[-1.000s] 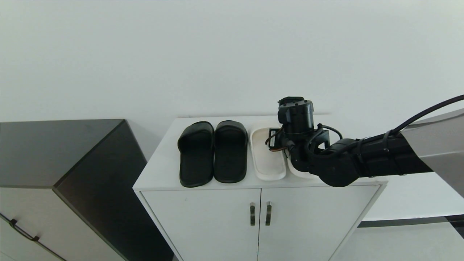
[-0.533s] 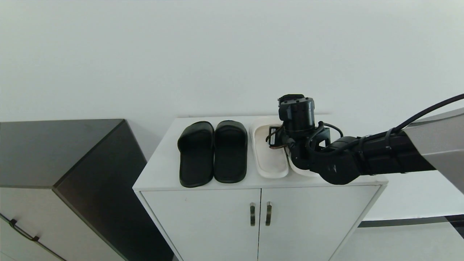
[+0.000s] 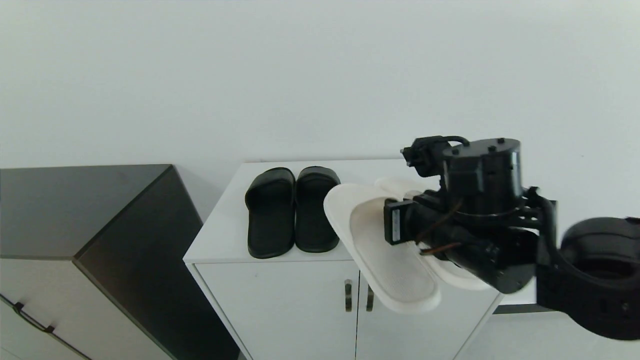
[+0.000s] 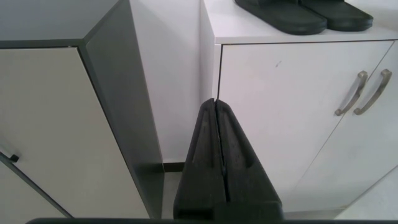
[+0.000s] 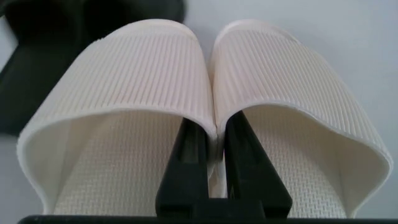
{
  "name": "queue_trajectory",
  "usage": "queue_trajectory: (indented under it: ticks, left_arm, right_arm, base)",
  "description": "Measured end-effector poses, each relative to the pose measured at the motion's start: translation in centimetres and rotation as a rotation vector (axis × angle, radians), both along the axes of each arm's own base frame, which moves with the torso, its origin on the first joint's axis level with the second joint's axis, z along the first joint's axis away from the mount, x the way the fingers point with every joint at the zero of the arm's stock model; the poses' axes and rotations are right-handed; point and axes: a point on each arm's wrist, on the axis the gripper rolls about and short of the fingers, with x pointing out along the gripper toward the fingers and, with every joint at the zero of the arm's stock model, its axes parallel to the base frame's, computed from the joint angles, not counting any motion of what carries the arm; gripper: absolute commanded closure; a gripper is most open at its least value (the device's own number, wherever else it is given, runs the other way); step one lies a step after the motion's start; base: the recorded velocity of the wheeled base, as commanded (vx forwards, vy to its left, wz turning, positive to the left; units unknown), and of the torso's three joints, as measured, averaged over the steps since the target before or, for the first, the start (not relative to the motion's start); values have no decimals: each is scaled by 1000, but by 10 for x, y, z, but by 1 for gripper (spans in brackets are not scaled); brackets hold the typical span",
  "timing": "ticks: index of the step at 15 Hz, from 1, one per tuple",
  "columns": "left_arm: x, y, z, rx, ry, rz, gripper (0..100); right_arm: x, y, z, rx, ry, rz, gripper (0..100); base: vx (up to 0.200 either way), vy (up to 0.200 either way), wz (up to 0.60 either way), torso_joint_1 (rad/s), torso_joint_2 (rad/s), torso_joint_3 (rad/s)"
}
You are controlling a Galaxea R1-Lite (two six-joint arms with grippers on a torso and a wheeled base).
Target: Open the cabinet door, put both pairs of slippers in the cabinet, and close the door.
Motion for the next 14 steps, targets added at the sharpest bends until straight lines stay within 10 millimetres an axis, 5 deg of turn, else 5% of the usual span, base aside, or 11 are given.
queue_trajectory:
  ticks: [5,8,14]
  left_arm:
    - [0,0,0,5,0,0,100]
    - [0,0,0,1,0,0,100]
    - [0,0,0,-1,0,-1,100]
  right_arm:
    - [-59,-49,-9,15,77,272,100]
    - [-66,-58,-4,30,57,274,100]
    - [-69,-61,-4,28,51,278,100]
  base:
    - [0,0,0,0,0,0]
    - [0,0,0,0,0,0]
    - [-200,0,0,-1,0,4]
